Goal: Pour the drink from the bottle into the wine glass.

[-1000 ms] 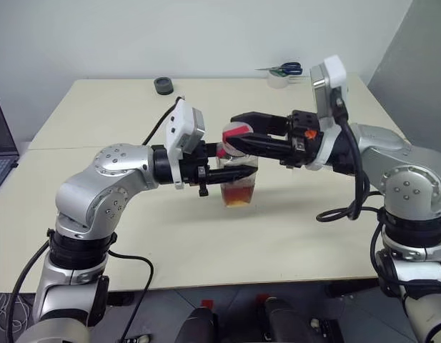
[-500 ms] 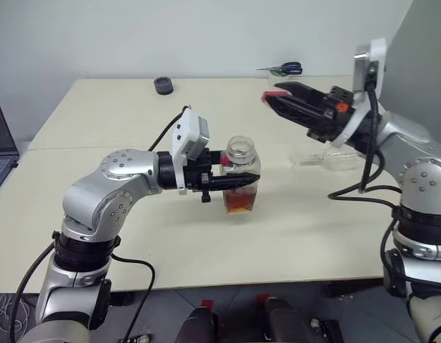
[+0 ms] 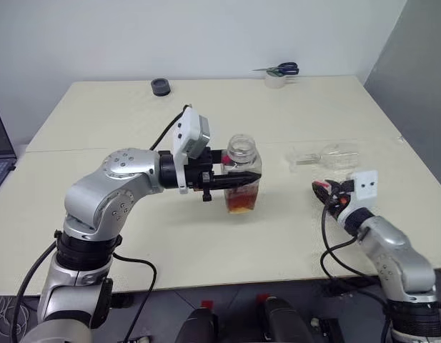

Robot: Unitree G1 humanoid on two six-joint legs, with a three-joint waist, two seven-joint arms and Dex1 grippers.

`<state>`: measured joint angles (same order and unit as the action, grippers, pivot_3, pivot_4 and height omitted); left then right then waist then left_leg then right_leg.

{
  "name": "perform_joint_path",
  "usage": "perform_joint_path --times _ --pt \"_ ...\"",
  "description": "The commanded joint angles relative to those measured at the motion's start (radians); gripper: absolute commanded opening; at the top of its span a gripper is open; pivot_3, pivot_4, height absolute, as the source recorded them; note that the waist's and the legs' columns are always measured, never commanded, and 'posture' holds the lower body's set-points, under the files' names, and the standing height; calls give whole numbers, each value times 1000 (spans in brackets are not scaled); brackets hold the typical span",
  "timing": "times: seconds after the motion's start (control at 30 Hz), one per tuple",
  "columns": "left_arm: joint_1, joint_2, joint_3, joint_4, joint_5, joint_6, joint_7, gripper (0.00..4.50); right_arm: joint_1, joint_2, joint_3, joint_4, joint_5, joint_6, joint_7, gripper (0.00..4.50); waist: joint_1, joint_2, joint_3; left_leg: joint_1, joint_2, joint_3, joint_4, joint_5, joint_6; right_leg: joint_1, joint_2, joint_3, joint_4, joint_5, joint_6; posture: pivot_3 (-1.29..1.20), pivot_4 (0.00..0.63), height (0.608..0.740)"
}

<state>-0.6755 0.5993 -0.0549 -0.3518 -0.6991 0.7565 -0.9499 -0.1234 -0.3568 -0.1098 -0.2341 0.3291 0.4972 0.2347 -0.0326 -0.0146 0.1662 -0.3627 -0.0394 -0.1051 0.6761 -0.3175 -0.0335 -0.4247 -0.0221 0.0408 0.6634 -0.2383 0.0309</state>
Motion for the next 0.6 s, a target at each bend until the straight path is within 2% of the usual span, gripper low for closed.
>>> perform_joint_path --times 0.03,0.17,0.3,0.6 --pt "-30 -2 10 -19 -8 -11 0 1859 2 34 16 12 -53 -70 -27 1766 1 0 0 0 0 0 0 0 0 0 0 0 0 0 0 0 150 740" --pt "-27 5 18 -23 -12 -8 -2 1859 6 39 31 22 -97 -91 -24 3009 2 0 0 0 -1 0 0 0 0 0 0 0 -1 0 0 0 150 740" --pt "-22 7 18 -31 -11 -9 1 1859 16 33 30 14 -108 -86 -4 4458 2 0 0 0 0 -1 0 0 0 0 0 0 0 0 0 0 150 740" --pt "-25 -8 11 -24 -3 -20 7 1859 15 3 10 -22 -106 -52 26 4458 2 0 0 0 0 -1 0 0 0 0 0 0 0 0 0 0 150 740"
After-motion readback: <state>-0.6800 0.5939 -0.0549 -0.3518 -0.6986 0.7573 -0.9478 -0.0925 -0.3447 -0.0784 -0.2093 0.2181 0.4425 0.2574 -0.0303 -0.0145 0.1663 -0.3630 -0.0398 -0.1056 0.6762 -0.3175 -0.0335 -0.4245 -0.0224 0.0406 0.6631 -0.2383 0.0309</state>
